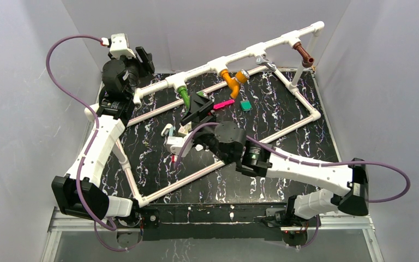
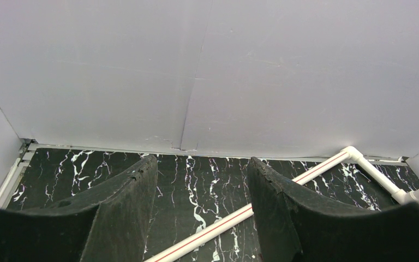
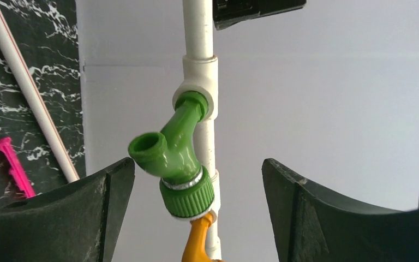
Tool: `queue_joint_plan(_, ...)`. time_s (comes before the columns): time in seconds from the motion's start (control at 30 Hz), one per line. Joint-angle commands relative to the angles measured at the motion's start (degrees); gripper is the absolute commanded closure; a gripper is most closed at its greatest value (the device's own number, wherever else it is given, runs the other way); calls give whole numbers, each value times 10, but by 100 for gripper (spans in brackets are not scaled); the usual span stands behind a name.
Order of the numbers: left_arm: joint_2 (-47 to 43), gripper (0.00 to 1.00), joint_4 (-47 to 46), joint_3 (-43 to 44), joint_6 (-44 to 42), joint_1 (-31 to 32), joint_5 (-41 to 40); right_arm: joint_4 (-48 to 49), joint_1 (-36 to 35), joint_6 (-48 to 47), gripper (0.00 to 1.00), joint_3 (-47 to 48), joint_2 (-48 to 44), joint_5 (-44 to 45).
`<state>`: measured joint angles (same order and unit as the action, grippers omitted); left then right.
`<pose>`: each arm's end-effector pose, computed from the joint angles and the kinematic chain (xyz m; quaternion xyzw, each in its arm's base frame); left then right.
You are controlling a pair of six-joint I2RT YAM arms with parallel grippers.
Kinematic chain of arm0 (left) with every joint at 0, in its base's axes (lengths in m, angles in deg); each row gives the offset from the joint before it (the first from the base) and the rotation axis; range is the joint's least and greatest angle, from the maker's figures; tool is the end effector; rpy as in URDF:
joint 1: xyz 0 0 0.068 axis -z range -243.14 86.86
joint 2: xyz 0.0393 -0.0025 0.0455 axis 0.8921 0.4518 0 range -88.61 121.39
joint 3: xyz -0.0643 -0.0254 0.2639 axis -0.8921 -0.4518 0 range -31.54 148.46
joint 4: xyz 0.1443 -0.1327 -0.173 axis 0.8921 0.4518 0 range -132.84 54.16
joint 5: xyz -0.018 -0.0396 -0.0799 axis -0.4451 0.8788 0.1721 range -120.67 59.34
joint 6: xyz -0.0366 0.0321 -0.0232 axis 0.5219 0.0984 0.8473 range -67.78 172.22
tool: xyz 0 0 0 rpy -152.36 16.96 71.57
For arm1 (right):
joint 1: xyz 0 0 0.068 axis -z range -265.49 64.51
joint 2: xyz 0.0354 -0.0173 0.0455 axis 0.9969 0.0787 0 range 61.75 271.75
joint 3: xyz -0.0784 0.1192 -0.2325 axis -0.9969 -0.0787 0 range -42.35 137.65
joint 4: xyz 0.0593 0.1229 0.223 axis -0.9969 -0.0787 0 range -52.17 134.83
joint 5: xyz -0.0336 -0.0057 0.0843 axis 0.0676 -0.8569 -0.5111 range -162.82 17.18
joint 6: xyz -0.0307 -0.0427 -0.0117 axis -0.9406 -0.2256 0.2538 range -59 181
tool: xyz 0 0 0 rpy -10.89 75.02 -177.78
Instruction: Install the water faucets
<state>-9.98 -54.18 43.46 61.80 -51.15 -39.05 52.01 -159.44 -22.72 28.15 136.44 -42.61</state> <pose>0.3185 -0.0624 0.4314 -0.0413 0.6572 -0.0933 0.7468 0.1012 0.2869 0.4155 -0.6155 0.3141 -0.2384 0.6824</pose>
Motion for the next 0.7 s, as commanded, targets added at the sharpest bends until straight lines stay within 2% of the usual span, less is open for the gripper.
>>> queue_joint_plan(0.0,96,41,183,-88,-6,7,-7,88,1,-86,9,25,32,35)
queue_joint_plan(0.5,100,41,183,-88,-5,6,-5,202,26,-82,39,6,87,90)
queue_joint_plan(0.53,101,41,183,-88,-5,6,-5,210,26,-75,43,2,89,92)
queue_joint_plan(0.57,101,41,183,-88,-5,7,-5,216,26,-67,51,-1,90,92)
queue_joint_plan(0.67,101,41,183,-88,-5,7,-6,222,26,-29,81,-3,98,98)
